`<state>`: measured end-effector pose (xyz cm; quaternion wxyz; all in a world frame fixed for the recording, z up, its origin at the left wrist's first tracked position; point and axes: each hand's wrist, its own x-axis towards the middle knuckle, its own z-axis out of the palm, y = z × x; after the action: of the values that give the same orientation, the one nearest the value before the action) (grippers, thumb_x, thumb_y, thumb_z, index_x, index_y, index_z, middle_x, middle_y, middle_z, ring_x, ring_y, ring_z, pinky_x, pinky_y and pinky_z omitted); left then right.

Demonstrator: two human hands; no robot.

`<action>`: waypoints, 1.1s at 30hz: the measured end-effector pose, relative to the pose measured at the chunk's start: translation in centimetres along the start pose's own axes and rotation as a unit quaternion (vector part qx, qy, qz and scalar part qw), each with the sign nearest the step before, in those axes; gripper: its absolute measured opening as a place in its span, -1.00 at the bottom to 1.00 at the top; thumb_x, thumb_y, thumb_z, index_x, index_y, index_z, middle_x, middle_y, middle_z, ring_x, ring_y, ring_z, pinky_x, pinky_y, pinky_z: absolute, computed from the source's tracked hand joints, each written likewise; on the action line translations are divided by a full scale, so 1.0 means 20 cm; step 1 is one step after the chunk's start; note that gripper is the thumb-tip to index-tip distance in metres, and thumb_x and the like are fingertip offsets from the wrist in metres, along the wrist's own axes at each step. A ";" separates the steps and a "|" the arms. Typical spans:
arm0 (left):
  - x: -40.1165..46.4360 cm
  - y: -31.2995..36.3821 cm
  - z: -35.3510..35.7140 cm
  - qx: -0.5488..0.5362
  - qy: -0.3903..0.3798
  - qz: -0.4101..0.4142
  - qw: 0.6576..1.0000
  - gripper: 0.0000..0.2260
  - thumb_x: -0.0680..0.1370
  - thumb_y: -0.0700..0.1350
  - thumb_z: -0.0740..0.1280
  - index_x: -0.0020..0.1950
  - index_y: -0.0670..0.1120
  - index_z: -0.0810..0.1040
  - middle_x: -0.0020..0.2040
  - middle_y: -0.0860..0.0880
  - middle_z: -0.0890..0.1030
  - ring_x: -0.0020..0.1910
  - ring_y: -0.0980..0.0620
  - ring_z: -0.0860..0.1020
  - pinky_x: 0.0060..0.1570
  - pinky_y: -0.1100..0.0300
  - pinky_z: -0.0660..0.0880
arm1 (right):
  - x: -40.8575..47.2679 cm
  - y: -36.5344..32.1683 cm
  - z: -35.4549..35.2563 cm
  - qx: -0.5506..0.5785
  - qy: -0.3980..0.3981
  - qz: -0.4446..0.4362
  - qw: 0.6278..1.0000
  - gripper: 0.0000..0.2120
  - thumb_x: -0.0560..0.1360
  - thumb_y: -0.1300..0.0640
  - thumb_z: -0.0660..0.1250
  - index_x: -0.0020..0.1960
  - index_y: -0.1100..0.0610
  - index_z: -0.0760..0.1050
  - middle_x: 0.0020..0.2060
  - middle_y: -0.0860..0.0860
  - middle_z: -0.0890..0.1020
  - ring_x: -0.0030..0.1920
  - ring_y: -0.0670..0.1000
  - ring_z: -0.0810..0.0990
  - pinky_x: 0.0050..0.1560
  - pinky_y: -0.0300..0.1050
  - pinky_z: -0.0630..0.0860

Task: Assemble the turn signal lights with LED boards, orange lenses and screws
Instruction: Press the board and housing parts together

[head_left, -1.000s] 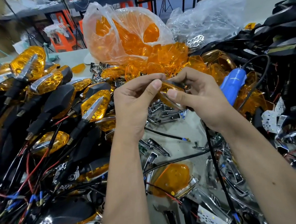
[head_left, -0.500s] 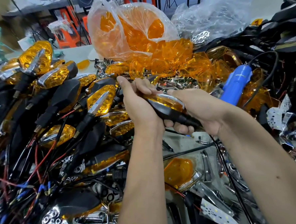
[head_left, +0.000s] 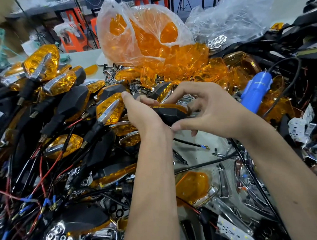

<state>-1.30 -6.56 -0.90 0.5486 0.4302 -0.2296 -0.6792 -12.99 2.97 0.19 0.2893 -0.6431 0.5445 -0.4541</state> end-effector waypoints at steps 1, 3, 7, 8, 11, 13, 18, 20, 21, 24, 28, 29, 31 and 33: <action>0.00 0.00 0.00 -0.005 -0.006 -0.001 1.000 -0.29 0.69 0.25 0.11 -0.66 0.02 0.32 -0.55 0.08 0.47 -0.27 -0.01 0.47 -0.03 0.02 0.40 | 0.00 0.01 0.00 -0.006 0.019 -0.001 1.000 -0.66 0.41 0.26 0.62 0.12 0.05 0.64 -0.01 -0.05 0.70 -0.25 0.15 0.73 -0.36 0.06 0.68; -0.01 -0.01 0.00 -0.029 -0.037 0.012 0.999 -0.34 0.71 0.22 0.11 -0.57 0.01 0.36 -0.50 0.07 0.46 -0.35 0.04 0.46 -0.10 0.06 0.39 | -0.01 0.02 0.00 -0.023 0.049 0.009 0.999 -0.70 0.44 0.23 0.60 0.12 0.03 0.65 -0.18 0.03 0.73 -0.37 0.06 0.70 -0.35 0.01 0.67; -0.05 -0.05 0.00 -0.020 -0.076 0.167 0.983 -0.47 0.71 0.14 0.13 -0.45 0.04 0.42 -0.39 0.07 0.43 -0.35 0.08 0.42 -0.05 0.07 0.39 | -0.01 0.01 -0.01 0.000 0.072 0.020 0.997 -0.73 0.51 0.25 0.53 0.18 0.13 0.64 -0.13 -0.03 0.75 -0.41 0.01 0.68 -0.40 -0.07 0.62; -0.06 -0.05 0.00 0.001 -0.072 0.220 0.973 -0.51 0.69 0.12 0.13 -0.43 0.04 0.42 -0.39 0.06 0.43 -0.34 0.07 0.42 -0.07 0.07 0.40 | -0.01 0.01 -0.01 0.015 0.073 0.022 0.997 -0.74 0.52 0.26 0.52 0.19 0.15 0.64 -0.08 -0.01 0.75 -0.39 0.02 0.69 -0.41 -0.04 0.62; -0.06 -0.03 0.00 0.032 -0.050 0.320 0.946 -0.52 0.66 0.04 0.13 -0.48 0.09 0.42 -0.46 0.11 0.42 -0.37 0.04 0.43 -0.12 0.00 0.43 | 0.00 -0.01 0.00 0.034 0.068 0.029 0.997 -0.75 0.52 0.27 0.51 0.19 0.16 0.65 -0.06 0.04 0.76 -0.38 0.01 0.68 -0.41 0.02 0.63; -0.05 -0.02 -0.01 0.033 -0.034 0.322 0.945 -0.52 0.66 0.01 0.14 -0.50 0.07 0.39 -0.49 0.12 0.39 -0.39 0.06 0.40 -0.15 0.03 0.42 | 0.00 -0.01 0.01 0.044 0.062 0.037 0.996 -0.76 0.52 0.28 0.51 0.19 0.17 0.64 -0.07 0.02 0.76 -0.34 0.05 0.71 -0.42 -0.03 0.60; -0.02 -0.02 -0.01 0.070 -0.028 0.290 0.954 -0.55 0.63 -0.08 0.21 -0.49 0.01 0.32 -0.49 0.08 0.30 -0.43 0.11 0.28 -0.29 0.29 0.40 | 0.00 -0.01 0.01 0.052 0.055 0.046 0.996 -0.81 0.52 0.27 0.50 0.12 0.15 0.64 -0.09 0.07 0.76 -0.33 0.15 0.73 -0.46 -0.14 0.51; 0.00 -0.03 -0.01 0.090 -0.047 0.294 0.950 -0.55 0.66 -0.12 0.23 -0.44 -0.04 0.28 -0.47 0.06 0.27 -0.43 0.11 0.23 -0.35 0.36 0.36 | 0.00 -0.01 0.00 0.040 0.051 0.047 0.997 -0.82 0.52 0.27 0.51 0.11 0.16 0.64 -0.12 0.05 0.76 -0.34 0.12 0.72 -0.45 -0.15 0.51; 0.00 -0.04 -0.01 0.101 -0.061 0.290 0.950 -0.55 0.68 -0.12 0.24 -0.42 -0.05 0.28 -0.46 0.05 0.26 -0.43 0.11 0.22 -0.35 0.32 0.33 | 0.00 -0.01 -0.01 0.031 0.048 0.049 0.997 -0.82 0.52 0.28 0.50 0.10 0.16 0.64 -0.13 0.03 0.76 -0.34 0.10 0.72 -0.44 -0.18 0.51; -0.02 -0.05 -0.02 0.126 -0.111 0.292 0.942 -0.53 0.72 -0.03 0.22 -0.38 -0.14 0.35 -0.43 -0.01 0.30 -0.40 0.08 0.26 -0.28 0.22 0.31 | -0.01 0.00 -0.02 0.039 0.055 0.056 0.996 -0.82 0.53 0.31 0.49 0.11 0.18 0.64 -0.15 0.04 0.75 -0.37 -0.02 0.70 -0.43 -0.31 0.50; -0.04 -0.03 -0.03 0.151 -0.172 0.338 0.913 -0.52 0.74 0.02 0.13 -0.30 -0.21 0.46 -0.39 0.02 0.42 -0.37 0.15 0.40 -0.29 0.35 0.37 | -0.01 0.00 -0.05 0.080 0.075 0.057 0.992 -0.84 0.60 0.24 0.41 0.17 0.21 0.63 -0.16 0.12 0.75 -0.42 0.02 0.60 -0.47 -0.28 0.42; -0.04 -0.03 -0.02 0.149 -0.168 0.346 0.911 -0.51 0.74 0.02 0.13 -0.30 -0.20 0.46 -0.40 0.05 0.43 -0.39 0.17 0.41 -0.31 0.36 0.38 | -0.02 0.00 -0.05 0.088 0.073 0.057 0.992 -0.84 0.61 0.21 0.39 0.17 0.20 0.63 -0.18 0.12 0.74 -0.43 0.02 0.58 -0.48 -0.27 0.41; -0.04 -0.03 -0.02 0.130 -0.126 0.339 0.923 -0.49 0.71 0.08 0.13 -0.37 -0.15 0.43 -0.45 0.04 0.42 -0.45 0.15 0.42 -0.33 0.33 0.42 | -0.02 0.00 -0.05 0.104 0.053 0.062 0.991 -0.84 0.63 0.15 0.38 0.17 0.17 0.63 -0.19 0.12 0.73 -0.43 0.02 0.56 -0.48 -0.28 0.40; -0.06 -0.03 -0.01 0.116 -0.094 0.319 0.936 -0.47 0.68 0.14 0.14 -0.43 -0.09 0.39 -0.48 0.03 0.39 -0.47 0.09 0.41 -0.26 0.22 0.46 | -0.01 -0.01 -0.04 0.099 0.027 0.064 0.993 -0.83 0.60 0.08 0.44 0.14 0.14 0.64 -0.20 0.18 0.72 -0.42 0.02 0.55 -0.47 -0.27 0.39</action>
<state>-1.37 -5.28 -1.04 0.6585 0.3289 -0.4827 -0.4746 -13.59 3.34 0.68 0.3653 -0.5624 0.5447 -0.5035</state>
